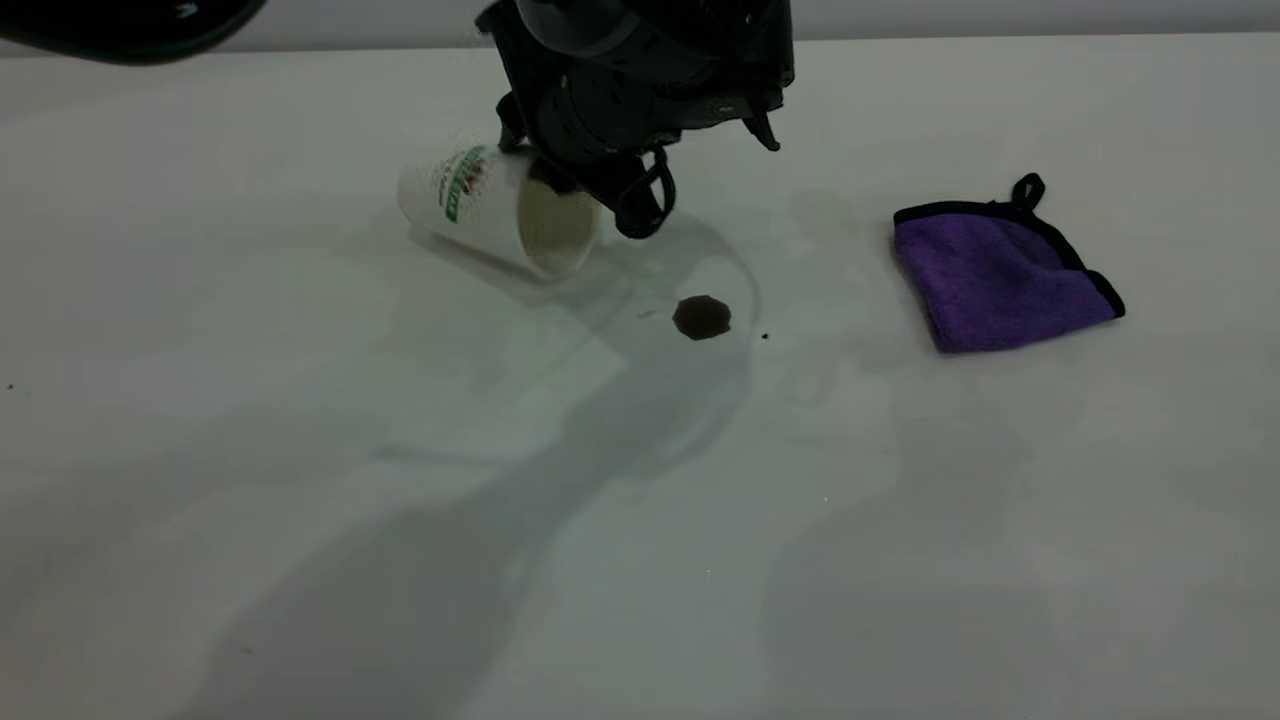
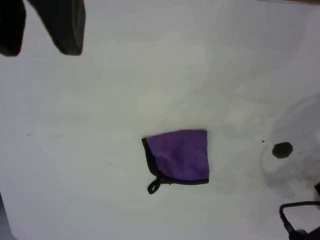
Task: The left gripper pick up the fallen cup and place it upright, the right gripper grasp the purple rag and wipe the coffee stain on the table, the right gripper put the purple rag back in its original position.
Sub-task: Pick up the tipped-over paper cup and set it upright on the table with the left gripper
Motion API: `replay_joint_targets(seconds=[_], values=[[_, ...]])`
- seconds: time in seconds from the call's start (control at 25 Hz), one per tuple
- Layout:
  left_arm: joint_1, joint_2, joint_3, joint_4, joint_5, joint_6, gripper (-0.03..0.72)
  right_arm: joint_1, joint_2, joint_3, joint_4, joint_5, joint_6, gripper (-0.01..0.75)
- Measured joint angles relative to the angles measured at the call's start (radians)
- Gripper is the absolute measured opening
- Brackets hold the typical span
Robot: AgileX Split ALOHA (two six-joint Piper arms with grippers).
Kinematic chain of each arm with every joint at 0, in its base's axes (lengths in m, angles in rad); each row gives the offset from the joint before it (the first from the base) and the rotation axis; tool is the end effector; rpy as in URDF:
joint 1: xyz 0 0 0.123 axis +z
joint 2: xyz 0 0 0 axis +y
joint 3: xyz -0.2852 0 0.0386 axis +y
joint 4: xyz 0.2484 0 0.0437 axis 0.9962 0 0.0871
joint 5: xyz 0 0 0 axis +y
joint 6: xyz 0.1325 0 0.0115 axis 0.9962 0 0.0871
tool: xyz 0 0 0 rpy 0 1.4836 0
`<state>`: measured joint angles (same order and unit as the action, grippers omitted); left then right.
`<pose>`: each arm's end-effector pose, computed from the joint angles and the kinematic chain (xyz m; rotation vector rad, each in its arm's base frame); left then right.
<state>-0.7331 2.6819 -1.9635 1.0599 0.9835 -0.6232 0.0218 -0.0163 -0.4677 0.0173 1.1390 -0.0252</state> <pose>0.4481 -0.2735 -0.0028 0.9176 2.3075 0.9135 0.0258 0.0027 0.2396 -0.0517 2.1379 0.0191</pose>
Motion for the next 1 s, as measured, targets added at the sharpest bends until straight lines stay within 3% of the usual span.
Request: replay_joint_targets(seconds=[0.08,0.16,0.32,0.56,0.72,1.0], values=[[0.000,0.000,-0.023,0.016,0.029,0.032,0.025,0.000,0.000,0.000,0.000,0.000,0.000,0.238],[0.001,0.000,-0.068,-0.009,0.046,0.090,0.018,0.000,0.000,0.000,0.000,0.000,0.000,0.238],[0.027,-0.053,-0.187,-0.200,0.064,0.263,0.015,0.000,0.000,0.000,0.000,0.000,0.000,0.238],[0.188,-0.161,-0.335,-0.649,0.055,0.548,0.015,0.000,0.000,0.000,0.000,0.000,0.000,0.238],[0.304,-0.166,-0.339,-0.907,0.014,0.716,0.015,0.000,0.000,0.000,0.000,0.000,0.000,0.238],[0.434,-0.136,-0.338,-1.262,-0.073,0.998,0.015,0.000,0.000,0.000,0.000,0.000,0.000,0.238]])
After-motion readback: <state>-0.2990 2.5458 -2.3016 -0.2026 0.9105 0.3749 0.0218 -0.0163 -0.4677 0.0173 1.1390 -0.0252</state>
